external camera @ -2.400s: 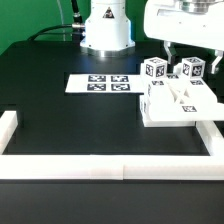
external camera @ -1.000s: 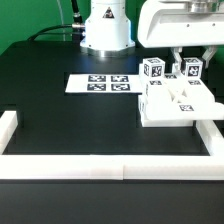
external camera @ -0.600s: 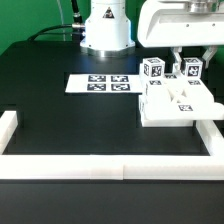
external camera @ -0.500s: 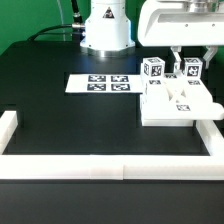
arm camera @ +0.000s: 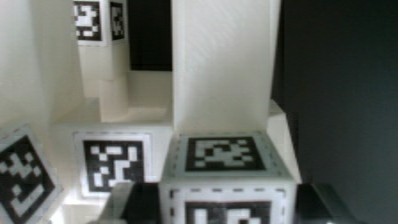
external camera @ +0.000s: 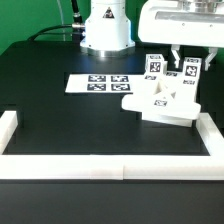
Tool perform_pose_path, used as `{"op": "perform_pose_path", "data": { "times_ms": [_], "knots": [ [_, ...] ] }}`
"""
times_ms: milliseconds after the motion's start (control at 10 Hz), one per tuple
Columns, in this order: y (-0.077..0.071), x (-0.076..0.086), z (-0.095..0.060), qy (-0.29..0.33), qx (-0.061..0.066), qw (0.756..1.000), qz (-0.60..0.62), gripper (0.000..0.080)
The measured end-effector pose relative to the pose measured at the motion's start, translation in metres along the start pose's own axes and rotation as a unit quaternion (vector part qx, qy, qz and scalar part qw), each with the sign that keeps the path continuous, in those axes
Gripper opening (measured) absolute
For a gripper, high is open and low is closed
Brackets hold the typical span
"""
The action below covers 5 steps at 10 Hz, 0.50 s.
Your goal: Assemble chair
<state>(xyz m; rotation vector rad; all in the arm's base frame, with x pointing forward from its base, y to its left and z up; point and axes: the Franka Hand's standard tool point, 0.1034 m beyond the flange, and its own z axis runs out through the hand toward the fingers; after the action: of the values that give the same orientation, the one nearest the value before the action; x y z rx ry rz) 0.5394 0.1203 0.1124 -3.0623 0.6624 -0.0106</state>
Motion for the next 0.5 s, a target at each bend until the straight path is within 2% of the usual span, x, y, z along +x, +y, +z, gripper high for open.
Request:
{"op": "perform_pose_path", "data": {
  "times_ms": [200,300,400,500],
  "knots": [
    [0.0002,0.0001,0.0,0.0,0.0,1.0,0.003,0.0287],
    [0.0002,0.0001,0.0,0.0,0.0,1.0,0.003,0.0477],
    [0.0002,0.0001,0.0,0.0,0.0,1.0,0.003,0.0591],
    [0.0002,0.0001,0.0,0.0,0.0,1.0,0.003,0.0591]
  ]
}}
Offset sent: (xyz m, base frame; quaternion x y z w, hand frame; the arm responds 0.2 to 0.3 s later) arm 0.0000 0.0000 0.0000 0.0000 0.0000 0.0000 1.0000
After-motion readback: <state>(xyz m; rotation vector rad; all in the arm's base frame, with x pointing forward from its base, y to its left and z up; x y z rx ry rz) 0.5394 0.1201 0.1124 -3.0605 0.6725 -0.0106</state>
